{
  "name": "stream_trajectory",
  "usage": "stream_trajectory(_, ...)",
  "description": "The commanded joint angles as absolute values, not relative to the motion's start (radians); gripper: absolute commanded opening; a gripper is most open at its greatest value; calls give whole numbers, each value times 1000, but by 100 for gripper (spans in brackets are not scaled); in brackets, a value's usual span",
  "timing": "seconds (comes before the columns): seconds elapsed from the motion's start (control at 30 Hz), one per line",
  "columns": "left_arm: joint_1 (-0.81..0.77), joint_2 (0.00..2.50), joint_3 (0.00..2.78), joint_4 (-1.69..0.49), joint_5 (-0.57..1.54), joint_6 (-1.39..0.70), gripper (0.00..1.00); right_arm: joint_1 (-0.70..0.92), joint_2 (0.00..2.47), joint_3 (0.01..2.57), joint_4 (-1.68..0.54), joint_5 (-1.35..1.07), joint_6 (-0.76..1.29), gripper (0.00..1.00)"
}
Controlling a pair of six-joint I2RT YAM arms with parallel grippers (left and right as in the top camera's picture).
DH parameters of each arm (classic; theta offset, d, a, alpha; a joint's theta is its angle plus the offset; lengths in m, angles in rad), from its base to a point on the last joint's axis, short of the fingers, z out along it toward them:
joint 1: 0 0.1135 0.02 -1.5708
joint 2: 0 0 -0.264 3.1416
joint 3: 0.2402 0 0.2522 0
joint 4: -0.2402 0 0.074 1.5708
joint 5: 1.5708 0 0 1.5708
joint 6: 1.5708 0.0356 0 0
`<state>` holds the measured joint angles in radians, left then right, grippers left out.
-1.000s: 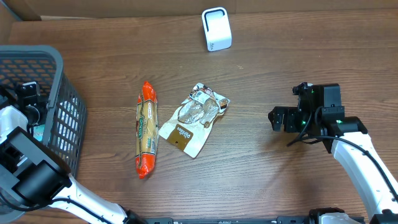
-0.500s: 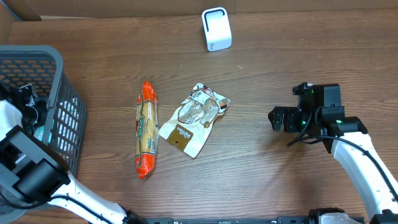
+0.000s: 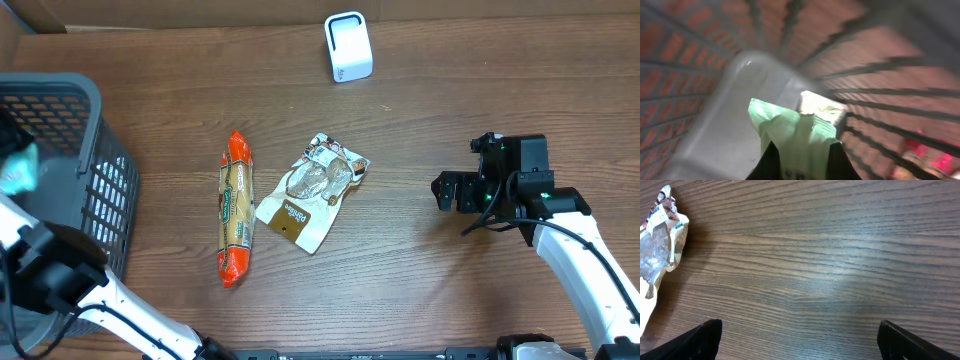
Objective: Scan the item barcode
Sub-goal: 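Grasp the green wipes pack with the left gripper and lift, then carry the wipes pack over the table and drop it right of the bread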
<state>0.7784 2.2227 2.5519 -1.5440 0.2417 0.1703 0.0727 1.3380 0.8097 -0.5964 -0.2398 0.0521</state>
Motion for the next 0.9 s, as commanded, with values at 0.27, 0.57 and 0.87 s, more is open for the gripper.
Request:
stream_trajectory(0.27, 657, 2058, 2905, -1689, 661, 136, 4, 78, 1337, 830, -592, -248, 52, 100)
stream_trajectory(0.57, 270, 1900, 2855, -1689, 487, 126, 4, 78, 1337, 830, -592, -248, 52, 100)
stream_trajectory(0.87, -197, 1874, 2527, -1686, 221, 14, 4, 78, 1337, 830, -592, -248, 52, 100)
